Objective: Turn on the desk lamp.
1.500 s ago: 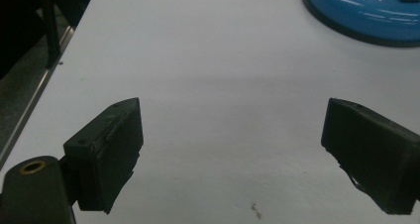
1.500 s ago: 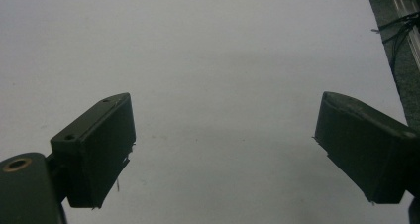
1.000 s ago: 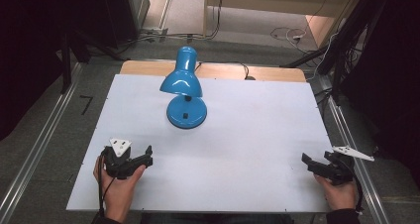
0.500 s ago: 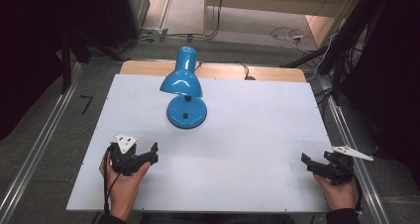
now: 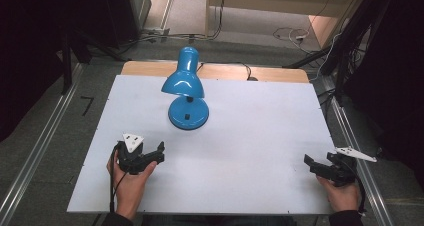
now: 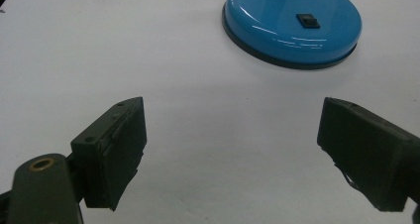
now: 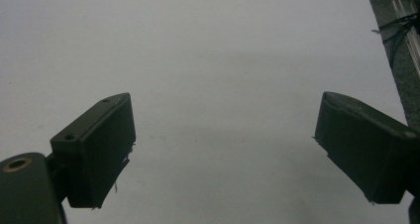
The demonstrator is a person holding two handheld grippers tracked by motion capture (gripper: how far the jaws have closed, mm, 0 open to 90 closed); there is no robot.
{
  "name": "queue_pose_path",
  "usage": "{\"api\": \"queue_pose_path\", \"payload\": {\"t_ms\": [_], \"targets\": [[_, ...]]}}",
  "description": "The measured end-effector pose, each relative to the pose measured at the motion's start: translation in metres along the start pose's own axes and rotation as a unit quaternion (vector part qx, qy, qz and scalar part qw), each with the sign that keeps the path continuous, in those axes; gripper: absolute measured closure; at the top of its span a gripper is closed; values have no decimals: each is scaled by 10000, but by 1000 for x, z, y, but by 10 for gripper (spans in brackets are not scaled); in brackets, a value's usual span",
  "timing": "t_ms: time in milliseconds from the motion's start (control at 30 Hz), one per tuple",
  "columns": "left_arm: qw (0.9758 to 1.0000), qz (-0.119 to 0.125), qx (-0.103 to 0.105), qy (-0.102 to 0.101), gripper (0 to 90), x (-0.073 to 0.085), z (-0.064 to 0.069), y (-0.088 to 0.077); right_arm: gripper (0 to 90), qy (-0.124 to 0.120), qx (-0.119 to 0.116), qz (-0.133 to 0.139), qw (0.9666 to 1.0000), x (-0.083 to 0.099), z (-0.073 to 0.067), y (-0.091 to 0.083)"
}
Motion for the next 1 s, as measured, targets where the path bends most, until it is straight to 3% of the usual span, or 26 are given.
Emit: {"api": "queue_pose_path", "payload": {"t_ms": [1000], "targets": [[9997, -16, 248, -80, 129, -8, 19, 20, 73, -11, -6, -40, 10000, 0, -1, 2]]}}
Point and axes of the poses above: each handheld gripper's, and its own axes: y roughly forward along the jaws, x roughly out of its underside, z roughly to its right, the point moved 5 cm from there along y, roughly forward along the jaws, and after that the axes turned 12 degrees about -y, right-handed, at the moved point
